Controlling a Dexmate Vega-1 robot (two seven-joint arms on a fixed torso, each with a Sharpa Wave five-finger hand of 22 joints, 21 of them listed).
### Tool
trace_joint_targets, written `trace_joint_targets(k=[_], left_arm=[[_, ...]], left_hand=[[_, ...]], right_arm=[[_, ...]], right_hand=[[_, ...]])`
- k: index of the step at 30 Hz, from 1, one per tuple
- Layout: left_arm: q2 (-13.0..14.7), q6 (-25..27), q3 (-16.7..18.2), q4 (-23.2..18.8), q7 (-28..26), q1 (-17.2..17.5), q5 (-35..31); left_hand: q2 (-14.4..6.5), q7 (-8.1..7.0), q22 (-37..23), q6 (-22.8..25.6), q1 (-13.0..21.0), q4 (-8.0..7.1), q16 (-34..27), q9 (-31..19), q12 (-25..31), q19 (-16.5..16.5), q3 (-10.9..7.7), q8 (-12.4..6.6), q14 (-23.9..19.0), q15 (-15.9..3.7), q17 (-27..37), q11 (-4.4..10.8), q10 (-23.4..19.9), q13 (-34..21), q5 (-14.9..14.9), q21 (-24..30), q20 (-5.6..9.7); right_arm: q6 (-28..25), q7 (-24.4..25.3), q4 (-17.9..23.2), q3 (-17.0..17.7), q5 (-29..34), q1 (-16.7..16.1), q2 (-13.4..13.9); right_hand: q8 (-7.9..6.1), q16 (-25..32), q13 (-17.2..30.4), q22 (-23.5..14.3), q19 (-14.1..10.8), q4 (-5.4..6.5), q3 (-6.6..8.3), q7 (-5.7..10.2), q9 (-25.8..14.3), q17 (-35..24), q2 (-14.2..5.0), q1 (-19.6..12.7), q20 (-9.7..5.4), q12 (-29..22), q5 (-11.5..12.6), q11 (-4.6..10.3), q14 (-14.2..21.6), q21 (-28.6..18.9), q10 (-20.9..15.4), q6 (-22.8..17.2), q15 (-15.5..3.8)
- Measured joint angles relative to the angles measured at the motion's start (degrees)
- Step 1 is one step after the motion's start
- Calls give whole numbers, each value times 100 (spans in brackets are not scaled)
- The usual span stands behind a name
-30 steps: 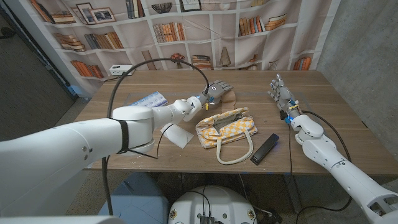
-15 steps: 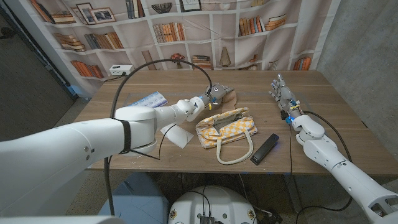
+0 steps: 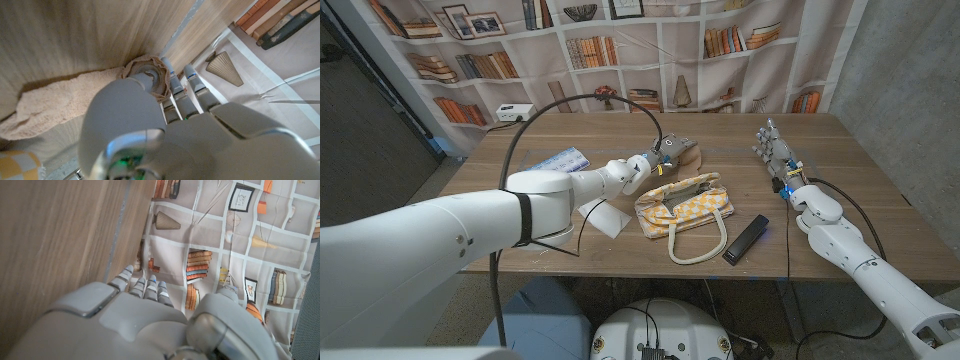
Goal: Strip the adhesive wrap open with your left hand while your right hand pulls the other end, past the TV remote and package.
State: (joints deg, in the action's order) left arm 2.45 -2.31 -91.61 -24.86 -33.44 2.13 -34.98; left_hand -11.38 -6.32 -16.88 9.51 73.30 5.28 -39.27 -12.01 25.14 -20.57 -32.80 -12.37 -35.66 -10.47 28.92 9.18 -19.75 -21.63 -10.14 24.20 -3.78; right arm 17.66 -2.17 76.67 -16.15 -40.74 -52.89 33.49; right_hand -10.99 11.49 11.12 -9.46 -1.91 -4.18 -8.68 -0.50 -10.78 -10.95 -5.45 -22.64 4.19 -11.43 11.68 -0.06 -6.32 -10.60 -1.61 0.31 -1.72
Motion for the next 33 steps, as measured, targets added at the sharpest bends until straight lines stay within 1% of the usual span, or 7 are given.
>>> trace_joint_targets(k=[6, 12, 16, 20, 27, 31, 33], left_arm=[[1, -83, 45, 0, -144, 5, 49], [19, -194, 97, 1, -346, 18, 91], [22, -272, 135, 21, -485, 29, 124], [-2, -340, 169, 83, -583, 33, 152], [-89, -475, 224, 258, -745, 43, 186], [-108, -614, 241, 323, -946, 49, 193], [-108, -661, 244, 346, -1025, 51, 180]], left_hand=[[-31, -9, -260, 87, 174, 80, -455, -40, 610, 64, 225, 70, -94, 38, 337, -44, -229, -508, 1, 297, -1], [-11, 18, -383, 114, 227, 95, -696, -58, 881, 84, 434, 96, -144, 84, 472, 122, -395, -687, 1, 470, -21], [14, 18, -486, 114, 252, 113, -945, -66, 1168, 84, 624, 96, -351, 68, 602, 129, -402, -1144, 1, 654, -20], [47, -27, -571, 158, 285, 169, -1197, -92, 1452, 62, 790, 96, -791, -133, 714, 129, -402, -1467, 3, 823, 1], [125, -114, -690, 437, 496, 368, -1461, -93, 2032, -10, 1036, 96, -1136, -214, 728, 221, -494, -2025, -90, 1145, 72], [118, -118, -718, 450, 521, 358, -1519, -119, 2172, 35, 1166, 96, -1135, -213, 734, 265, -465, -2216, -113, 1222, 51], [114, -171, -741, 397, 498, 273, -1519, -119, 2234, 82, 1308, 96, -1022, -190, 731, 283, -259, -2342, -120, 1299, 98]], right_arm=[[13, -3, 0, 6, -4, -4, 0], [23, -6, 19, 9, -4, -19, -1], [30, -8, 39, 12, -5, -27, -1], [37, -13, 61, 14, -6, -38, 2], [58, -33, 87, 21, -21, -50, 4], [71, -47, 98, 26, -36, -58, 3], [77, -59, 98, 26, -41, -59, 0]], right_hand=[[0, 0, 0, 0, 0, 0, 0, 0, 0, 0, 0, 0, 0, 0, 0, 0, 0, 0, 0, 0, 0], [-28, 0, 0, 0, 0, 0, 0, 30, 0, 0, 0, 0, 0, 0, 0, 29, 0, 0, 30, -31, 0], [-28, 0, 0, 0, 0, 0, 0, 30, 0, 0, 0, 0, 0, 0, 0, 62, 0, 0, 0, -30, 0], [-28, 0, -1, 0, 0, 0, 0, 30, 0, 0, 0, 0, 0, 0, 0, 62, 0, 0, 0, -30, 0], [-28, 0, -1, 0, 0, 0, 0, 42, 0, 0, 0, 0, -1, 0, 0, 108, 0, 0, 0, -18, 0], [-27, 0, -1, 0, 0, 0, 0, 74, 1, 0, 0, 0, 0, 0, 0, 108, 0, 0, 0, -10, 0], [-27, 0, -1, 0, 1, 0, 0, 93, 0, 0, 0, 0, -1, 0, 0, 108, 0, 0, 0, -29, 0]])
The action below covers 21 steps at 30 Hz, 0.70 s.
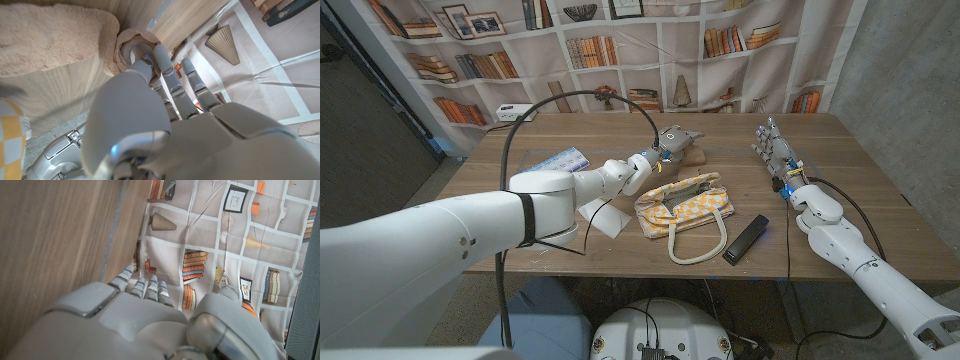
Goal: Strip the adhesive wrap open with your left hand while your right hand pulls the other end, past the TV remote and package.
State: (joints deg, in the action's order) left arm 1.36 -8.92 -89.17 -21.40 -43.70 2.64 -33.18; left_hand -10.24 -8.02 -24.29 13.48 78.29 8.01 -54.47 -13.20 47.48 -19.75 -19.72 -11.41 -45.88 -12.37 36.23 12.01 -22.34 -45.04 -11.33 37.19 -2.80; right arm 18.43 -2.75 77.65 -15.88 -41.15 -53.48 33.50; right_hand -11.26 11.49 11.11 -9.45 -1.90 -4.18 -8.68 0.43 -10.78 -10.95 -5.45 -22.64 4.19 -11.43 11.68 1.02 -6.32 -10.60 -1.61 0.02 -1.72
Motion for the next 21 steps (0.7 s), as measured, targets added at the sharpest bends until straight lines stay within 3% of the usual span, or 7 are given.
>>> trace_joint_targets(k=[3, 5, 9, 12, 16, 19, 21], left_arm=[[0, -34, 2, 15, -55, 1, -21], [6, -55, 5, 35, -94, 5, -42], [15, -58, 18, 49, -100, 16, -46], [17, -58, 25, 58, -100, 20, -46], [17, -58, 26, 73, -100, 26, -46], [15, -38, 23, 77, -90, 30, -92], [8, -17, 20, 81, -67, 32, -100]], left_hand=[[-23, -78, 65, 22, -397, -203, 303, 2, -84, 129, 168, 0, 432, 54, -231, 17, 286, 100, -29, 32, -19], [-21, -110, 185, 55, -752, -382, 774, 13, -253, 222, 144, 0, 601, 89, -642, -13, 417, 332, -105, 32, -50], [-14, -29, 342, -53, -452, 4, 1033, 44, -472, 300, -173, 40, 575, 5, -912, -87, 444, 744, -224, 103, -90], [62, -64, 366, -36, -307, 130, 920, 46, -472, 299, -171, 41, 573, 6, -840, -30, 305, 870, -224, 178, -90], [65, -131, 471, 34, -600, -34, 1140, 46, -537, 372, -19, 40, 573, 6, -998, -12, 287, 1043, -196, 185, -80], [33, -131, 595, 34, -849, -149, 1583, 63, -632, 392, -91, 17, 665, 91, -1315, -42, 317, 1192, -196, 186, -100], [48, -131, 700, 34, -1036, -211, 1967, 70, -752, 494, -153, 17, 1086, 96, -1518, -139, 419, 1328, -215, 186, -100]], right_arm=[[6, -13, 0, 0, -6, -2, -7], [9, -18, 0, 0, -10, -6, -11], [12, -22, 0, 0, -14, -7, -12], [12, -24, 0, 0, -18, -7, -12], [13, -30, 0, 0, -25, -7, -12], [14, -32, 0, 2, -30, -34, -15], [16, -33, 0, 5, -34, -38, -15]], right_hand=[[0, 0, 0, 0, 0, 0, 0, 0, 0, 0, 0, 0, 0, 0, 0, 6, 0, 0, 8, 0, 0], [0, 0, 0, 0, 0, 0, 0, 0, 0, 0, 0, 0, 0, 0, 0, 17, 0, 0, 19, 0, 0], [0, 0, 0, 0, 0, -18, 18, 0, 0, 0, 0, 0, 0, 0, 0, 35, 0, 0, 0, 0, 0], [0, 0, 0, 0, 0, -24, 24, 0, 0, 0, 0, 0, 0, 0, 0, 35, 0, 0, 0, 0, 0], [0, 0, -1, 0, -9, -24, 24, 22, 0, 0, 0, 0, 34, 0, 0, 35, 0, 0, 0, -24, 0], [0, 0, -1, 0, 1, -24, 24, 22, 0, 0, -31, 31, 44, 0, 0, 35, 0, 0, 0, -24, 0], [0, 0, 0, 0, 1, -24, 24, 51, 0, 0, -31, 31, 44, 0, 0, 34, 0, 0, 0, -53, 0]])
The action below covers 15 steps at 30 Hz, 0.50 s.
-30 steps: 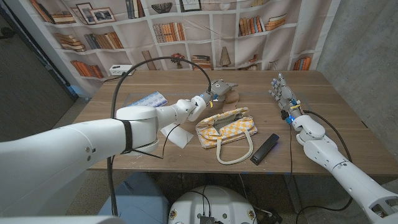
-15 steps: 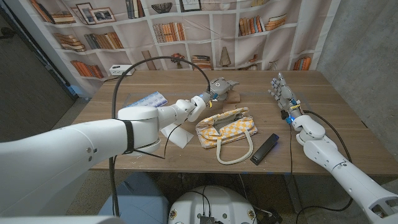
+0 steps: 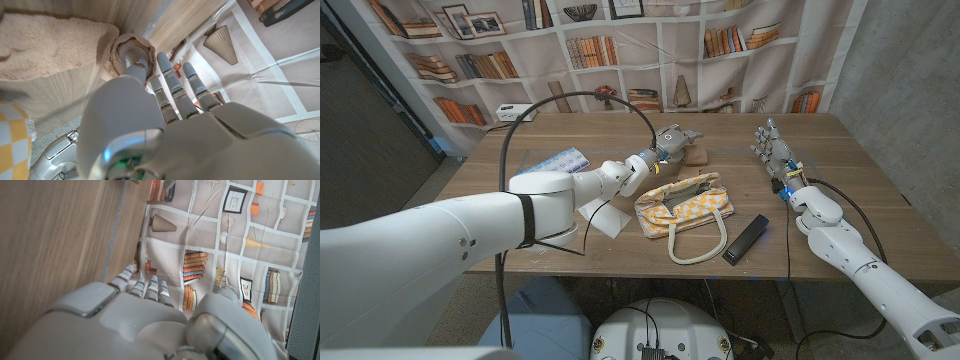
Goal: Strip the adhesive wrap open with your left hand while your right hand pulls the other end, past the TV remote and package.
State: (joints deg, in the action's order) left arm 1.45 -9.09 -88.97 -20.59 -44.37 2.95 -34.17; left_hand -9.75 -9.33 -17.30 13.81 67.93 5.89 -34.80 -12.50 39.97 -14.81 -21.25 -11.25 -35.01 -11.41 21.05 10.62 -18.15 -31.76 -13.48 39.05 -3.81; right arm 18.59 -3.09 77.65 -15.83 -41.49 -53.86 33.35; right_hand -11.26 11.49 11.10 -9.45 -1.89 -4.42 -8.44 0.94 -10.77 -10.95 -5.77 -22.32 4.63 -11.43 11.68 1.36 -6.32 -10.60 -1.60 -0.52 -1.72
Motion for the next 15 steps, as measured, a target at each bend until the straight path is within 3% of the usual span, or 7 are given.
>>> trace_joint_targets(k=[3, 7, 10, 15], left_arm=[[-5, 20, -5, 1, 24, 0, -3], [-11, 43, -19, 3, 52, 0, -12], [-19, 68, -26, 4, 87, 0, -29], [-31, 79, -35, 6, 101, 0, -39]], left_hand=[[88, 0, 173, 0, -252, -44, 589, 27, -288, 116, -49, -23, 648, 80, -237, -92, 363, 228, -31, -34, -8], [230, -11, 384, -73, -501, 11, 1220, 53, -716, 361, -104, -28, 1437, 230, -513, -224, 821, 505, -31, -114, -30], [268, -20, 451, -106, -584, 11, 1389, 54, -862, 429, -104, -28, 1619, 339, -605, -255, 950, 596, -31, -135, -60], [252, 1, 480, -145, -614, 22, 1413, 54, -926, 430, -115, -28, 1630, 351, -642, -274, 968, 654, -31, -155, -61]], right_arm=[[5, -2, 1, 3, -4, -5, 0], [13, -6, 3, 7, -10, -10, 0], [18, -12, 5, 10, -14, -19, 0], [30, -21, 7, 13, -23, -25, -2]], right_hand=[[0, 0, 0, 0, 0, 0, 0, 0, 0, 0, 0, 0, 0, 0, 0, 0, 0, 0, 0, 0, 0], [0, 0, 0, 0, 0, 0, 0, 19, 0, 0, 0, 0, 0, 0, 0, 0, 0, 0, 0, -20, 0], [0, 0, 0, 0, 0, 0, 0, 19, 0, 0, 0, 0, -1, 0, 0, 31, 0, 0, -32, -20, 0], [0, 0, 0, 0, 0, 0, 0, 19, 0, 0, 0, 0, -1, 0, 0, 31, 0, 0, -31, -20, 0]])
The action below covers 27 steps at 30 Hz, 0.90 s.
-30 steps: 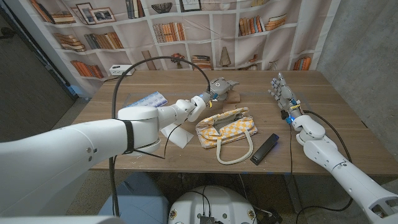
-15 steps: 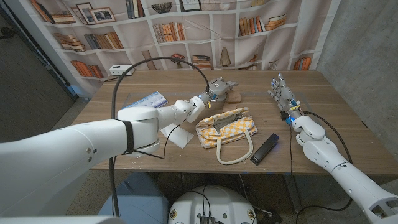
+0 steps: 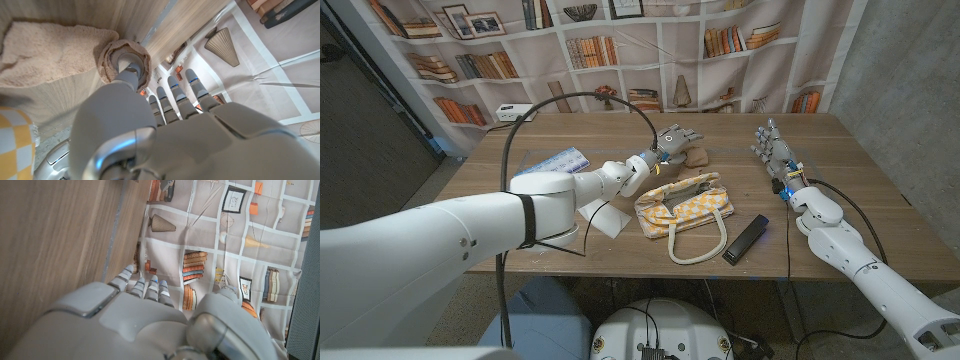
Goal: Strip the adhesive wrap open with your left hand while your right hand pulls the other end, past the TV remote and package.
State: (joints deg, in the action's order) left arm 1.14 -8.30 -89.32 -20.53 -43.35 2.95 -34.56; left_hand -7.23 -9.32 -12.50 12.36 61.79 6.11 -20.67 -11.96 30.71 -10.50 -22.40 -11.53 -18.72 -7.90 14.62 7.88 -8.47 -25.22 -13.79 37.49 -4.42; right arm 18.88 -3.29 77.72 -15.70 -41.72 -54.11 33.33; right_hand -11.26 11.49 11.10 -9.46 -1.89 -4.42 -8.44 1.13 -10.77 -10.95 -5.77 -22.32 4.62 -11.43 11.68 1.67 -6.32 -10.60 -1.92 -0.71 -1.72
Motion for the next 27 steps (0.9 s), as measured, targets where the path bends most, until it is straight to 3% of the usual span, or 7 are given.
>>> trace_joint_targets(k=[27], left_arm=[[-62, 195, -32, -185, 326, -46, 40]], left_hand=[[-236, 114, 133, -70, -96, 38, 30, -1, -238, -17, -228, -56, -260, -71, -145, -100, -48, 235, 71, 0, -74]], right_arm=[[59, -5, 50, 72, -42, -93, 23]], right_hand=[[0, 0, 0, 0, 0, 24, 24, 30, 0, 3, 0, 0, -1, 0, 0, -1, 0, 0, 1, -31, 0]])
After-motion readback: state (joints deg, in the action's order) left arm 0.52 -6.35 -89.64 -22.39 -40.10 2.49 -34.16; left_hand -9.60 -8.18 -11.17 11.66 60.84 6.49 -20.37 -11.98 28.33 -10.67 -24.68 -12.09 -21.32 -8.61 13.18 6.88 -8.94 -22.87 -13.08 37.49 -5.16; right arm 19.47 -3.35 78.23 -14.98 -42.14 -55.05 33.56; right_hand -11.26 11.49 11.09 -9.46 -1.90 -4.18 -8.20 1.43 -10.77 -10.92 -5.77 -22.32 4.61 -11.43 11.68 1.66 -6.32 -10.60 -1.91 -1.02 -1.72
